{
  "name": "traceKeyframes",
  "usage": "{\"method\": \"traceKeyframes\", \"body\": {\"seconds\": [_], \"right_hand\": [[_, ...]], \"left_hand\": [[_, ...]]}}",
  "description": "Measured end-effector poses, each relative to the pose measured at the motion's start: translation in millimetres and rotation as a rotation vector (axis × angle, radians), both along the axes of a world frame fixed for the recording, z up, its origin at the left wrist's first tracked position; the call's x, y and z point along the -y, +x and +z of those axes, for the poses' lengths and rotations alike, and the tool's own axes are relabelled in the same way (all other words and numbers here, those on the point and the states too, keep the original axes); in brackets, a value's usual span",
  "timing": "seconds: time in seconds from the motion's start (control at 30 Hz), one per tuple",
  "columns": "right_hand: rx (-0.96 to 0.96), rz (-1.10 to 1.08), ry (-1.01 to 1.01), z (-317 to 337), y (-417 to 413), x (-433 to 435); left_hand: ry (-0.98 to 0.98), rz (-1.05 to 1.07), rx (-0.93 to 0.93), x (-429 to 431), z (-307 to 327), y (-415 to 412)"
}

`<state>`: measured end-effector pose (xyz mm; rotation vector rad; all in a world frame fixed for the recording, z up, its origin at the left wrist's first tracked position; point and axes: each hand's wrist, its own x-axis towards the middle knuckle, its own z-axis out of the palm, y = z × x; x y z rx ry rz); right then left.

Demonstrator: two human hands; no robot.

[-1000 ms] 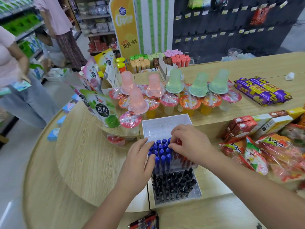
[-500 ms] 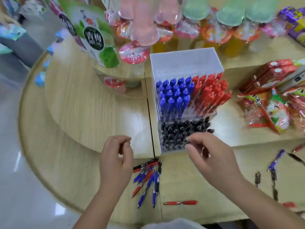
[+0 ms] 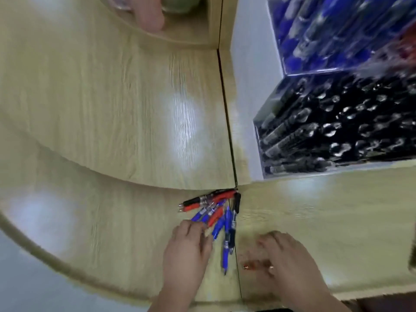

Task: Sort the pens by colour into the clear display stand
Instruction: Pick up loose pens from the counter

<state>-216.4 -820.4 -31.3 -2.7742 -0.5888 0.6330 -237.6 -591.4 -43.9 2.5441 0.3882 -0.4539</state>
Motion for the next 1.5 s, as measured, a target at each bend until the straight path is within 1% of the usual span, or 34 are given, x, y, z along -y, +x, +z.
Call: {"method": "traceKeyframes", "body": {"seconds": [0.13, 0.2, 0.4, 0.47, 0.6, 0.67, 0.73, 0.8, 0.83, 0.87, 0.93, 1.07, 1.13, 1.2, 1.27, 1.37, 1.43, 1.5], "right_hand": [[-0.017, 0.127, -0.123, -12, -19, 48], [0.005, 0.107, -0.138, -13, -19, 58], [0.017, 0.027, -0.038, -17, 2, 59], [-0.006, 0.02, -0.004, -18, 16, 55], [0.022, 0.006, 0.048, -19, 49, 46], [0.072, -0.097, 0.026, -16, 56, 44], [0.07, -0.331, 0.011, -7, 52, 46], [-0.058, -0.658, 0.077, 2, 41, 40], [-0.149, -0.772, 0.111, 4, 37, 33], [-0.211, -0.813, 0.123, 4, 33, 25], [-0.257, -0.803, 0.09, 0, 29, 8], [-0.255, -0.819, -0.064, -7, 45, -11], [-0.231, -0.786, -0.075, -7, 55, -16], [-0.254, -0.779, -0.02, 0, 62, -16], [-0.296, -0.793, 0.079, 8, 64, -12], [-0.321, -0.838, 0.376, 25, 60, -1], [-0.315, -0.872, 0.584, 45, 59, 8], [-0.31, -0.906, 0.698, 70, 60, 19]], "left_hand": [[0.112, -0.011, 0.021, 11, -2, 2], [0.17, -0.039, 0.042, 12, -1, 3], [0.272, -0.135, -0.006, 14, -2, 14], [0.284, -0.146, -0.025, 15, -1, 22], [0.267, -0.123, -0.039, 21, 6, 39], [0.249, -0.115, -0.026, 27, 14, 46], [0.197, -0.088, -0.005, 37, 22, 51], [0.062, -0.072, -0.004, 51, 26, 56], [-0.012, -0.067, -0.002, 60, 25, 58], [-0.064, -0.07, 0.002, 68, 24, 61], [-0.096, -0.09, -0.01, 83, 18, 65], [-0.074, -0.064, -0.057, 89, 8, 68], [-0.117, -0.028, -0.066, 83, 8, 66], [-0.183, -0.005, -0.089, 78, 12, 63], [-0.29, 0.034, -0.098, 73, 18, 62], [-0.483, 0.069, -0.105, 71, 30, 66], [-0.567, 0.065, -0.112, 74, 42, 71], [-0.63, 0.04, -0.112, 80, 60, 76]]}}
